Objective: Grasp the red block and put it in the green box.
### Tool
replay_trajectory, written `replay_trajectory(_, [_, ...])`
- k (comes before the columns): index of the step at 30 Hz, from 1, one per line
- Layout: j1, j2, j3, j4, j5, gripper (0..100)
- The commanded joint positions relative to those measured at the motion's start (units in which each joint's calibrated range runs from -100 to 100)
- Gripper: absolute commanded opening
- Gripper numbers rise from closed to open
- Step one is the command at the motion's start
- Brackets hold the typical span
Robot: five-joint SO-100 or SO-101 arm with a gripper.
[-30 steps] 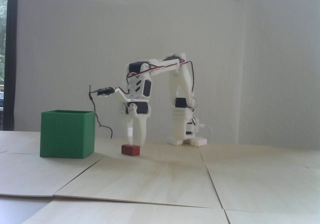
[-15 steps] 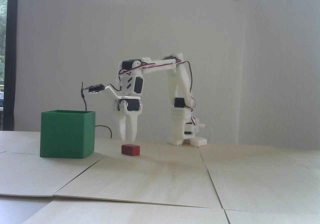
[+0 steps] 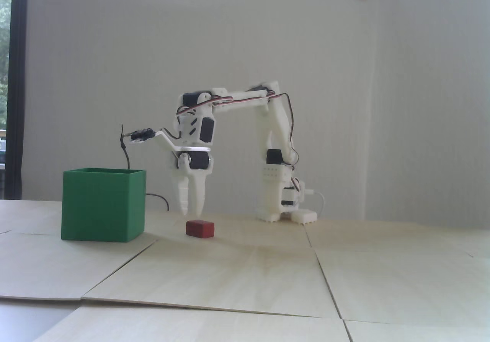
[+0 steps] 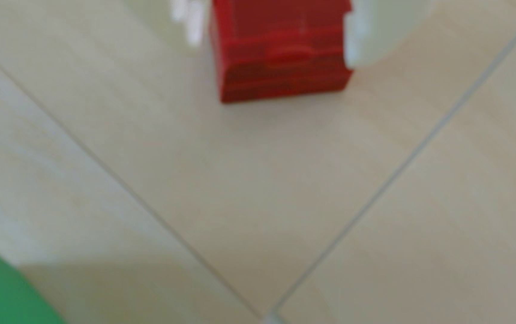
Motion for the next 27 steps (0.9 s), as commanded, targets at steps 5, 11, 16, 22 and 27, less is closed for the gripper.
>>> replay_trajectory(5, [-3.66, -1.88, -4.45, 0.0, 3.82, 16])
replay_trajectory(11, [-3.66, -1.88, -4.45, -0.17, 3.87, 16])
replay_trajectory(16, [-3.66, -1.81, -4.36, -0.08, 3.87, 16])
replay_trajectory(22, [-3.66, -1.65, -4.36, 0.34, 3.93, 16])
replay_trajectory(27, [-3.66, -1.65, -4.36, 0.34, 3.93, 21])
